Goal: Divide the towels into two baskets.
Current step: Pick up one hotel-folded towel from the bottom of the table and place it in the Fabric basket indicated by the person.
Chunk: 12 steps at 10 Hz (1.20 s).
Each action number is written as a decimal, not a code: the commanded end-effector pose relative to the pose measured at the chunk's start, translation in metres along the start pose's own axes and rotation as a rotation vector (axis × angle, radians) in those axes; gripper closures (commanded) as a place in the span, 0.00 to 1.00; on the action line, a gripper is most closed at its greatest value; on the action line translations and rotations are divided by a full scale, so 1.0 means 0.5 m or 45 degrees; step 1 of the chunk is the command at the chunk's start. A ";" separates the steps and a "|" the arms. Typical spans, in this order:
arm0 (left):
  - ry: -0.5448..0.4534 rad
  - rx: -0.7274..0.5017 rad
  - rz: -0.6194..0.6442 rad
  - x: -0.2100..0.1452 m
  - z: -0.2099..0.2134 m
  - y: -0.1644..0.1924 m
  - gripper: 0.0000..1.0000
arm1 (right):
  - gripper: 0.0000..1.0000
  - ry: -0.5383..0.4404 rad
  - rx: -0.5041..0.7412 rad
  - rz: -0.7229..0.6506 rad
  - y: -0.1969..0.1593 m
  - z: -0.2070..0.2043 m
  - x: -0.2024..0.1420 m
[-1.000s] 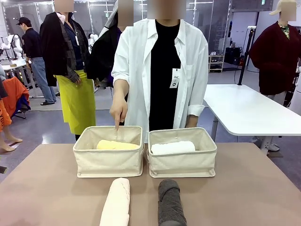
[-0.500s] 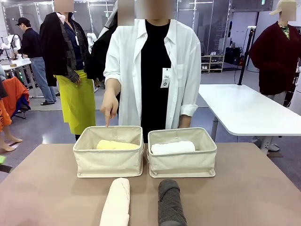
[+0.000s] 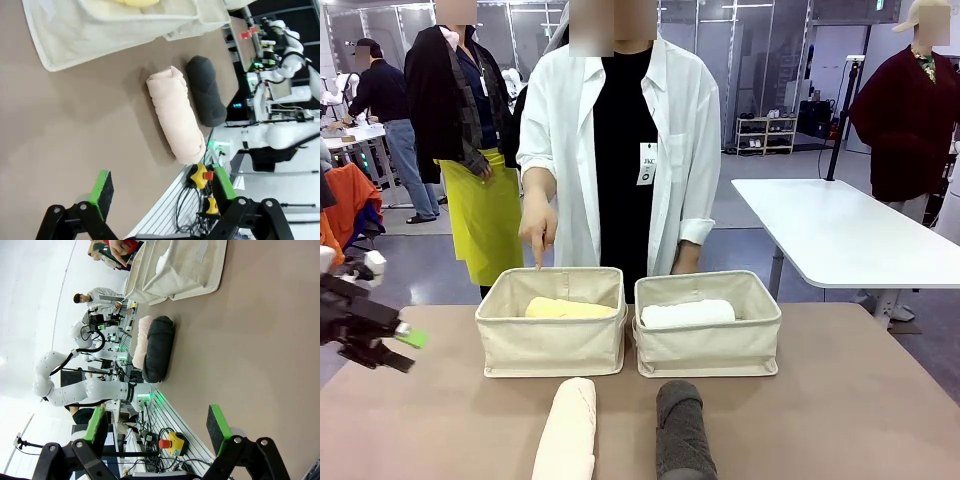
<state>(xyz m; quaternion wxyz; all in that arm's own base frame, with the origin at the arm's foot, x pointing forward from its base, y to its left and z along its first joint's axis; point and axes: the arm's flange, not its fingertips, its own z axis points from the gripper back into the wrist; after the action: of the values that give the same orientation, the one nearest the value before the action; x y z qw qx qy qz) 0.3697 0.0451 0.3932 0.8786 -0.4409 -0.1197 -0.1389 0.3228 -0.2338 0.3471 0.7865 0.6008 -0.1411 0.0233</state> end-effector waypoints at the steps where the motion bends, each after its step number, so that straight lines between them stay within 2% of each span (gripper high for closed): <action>1: 0.043 0.083 0.065 -0.002 -0.090 -0.085 0.00 | 0.00 0.003 0.003 0.026 0.004 0.003 -0.005; 5: 0.160 0.323 0.181 -0.014 -0.269 -0.195 0.00 | 0.00 0.003 0.003 0.026 0.004 0.003 -0.005; 9: 0.195 0.493 0.319 -0.037 -0.407 -0.207 0.00 | 0.00 0.003 0.003 0.026 0.004 0.003 -0.005; 12: 0.103 0.581 0.321 -0.042 -0.456 -0.196 0.00 | 0.00 0.003 0.003 0.026 0.004 0.003 -0.005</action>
<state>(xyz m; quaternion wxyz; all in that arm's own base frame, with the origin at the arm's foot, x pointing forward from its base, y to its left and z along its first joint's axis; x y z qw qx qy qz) 0.3651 -0.1981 0.3373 0.9654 -0.2555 -0.0384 -0.0345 0.3228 -0.2338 0.3471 0.7865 0.6008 -0.1411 0.0233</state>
